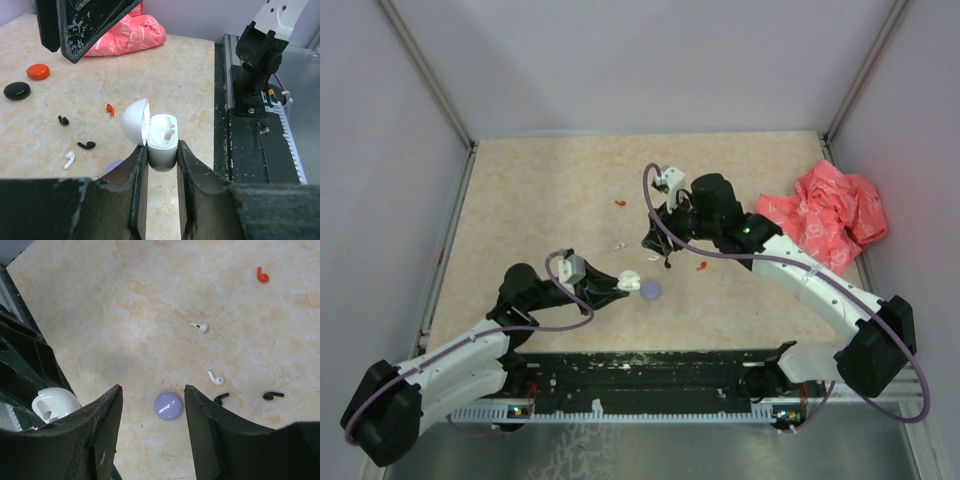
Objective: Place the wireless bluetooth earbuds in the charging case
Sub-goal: Adjust the earbud at the center of the board.
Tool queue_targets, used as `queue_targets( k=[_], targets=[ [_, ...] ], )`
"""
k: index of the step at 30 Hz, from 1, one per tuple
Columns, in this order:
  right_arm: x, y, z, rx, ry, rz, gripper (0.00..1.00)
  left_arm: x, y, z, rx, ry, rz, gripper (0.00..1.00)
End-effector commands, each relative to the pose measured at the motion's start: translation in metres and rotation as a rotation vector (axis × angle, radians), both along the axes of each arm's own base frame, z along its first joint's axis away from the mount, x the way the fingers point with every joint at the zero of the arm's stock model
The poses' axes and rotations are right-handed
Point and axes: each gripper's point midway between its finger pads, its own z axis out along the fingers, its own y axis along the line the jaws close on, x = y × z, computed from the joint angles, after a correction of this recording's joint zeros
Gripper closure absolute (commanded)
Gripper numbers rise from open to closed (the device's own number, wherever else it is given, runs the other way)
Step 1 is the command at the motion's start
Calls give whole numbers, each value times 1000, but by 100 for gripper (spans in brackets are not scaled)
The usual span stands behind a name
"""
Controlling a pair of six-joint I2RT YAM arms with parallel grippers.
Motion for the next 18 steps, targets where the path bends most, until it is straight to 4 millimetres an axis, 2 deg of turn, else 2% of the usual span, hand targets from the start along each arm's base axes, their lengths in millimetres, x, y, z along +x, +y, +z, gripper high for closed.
queue_targets(
  k=[1, 8, 12, 18],
  targets=[
    [21, -4, 14, 44, -47, -96, 47, 6, 3, -5, 6, -7, 48, 100],
    [30, -10, 7, 36, -22, -163, 43, 15, 7, -10, 8, 18, 114, 100],
    [35, -14, 5, 33, -19, -206, 40, 28, 12, -13, 8, 51, 198, 100],
    [43, -23, 0, 22, -10, -277, 29, 41, 15, -22, 32, 93, 266, 100]
  ],
)
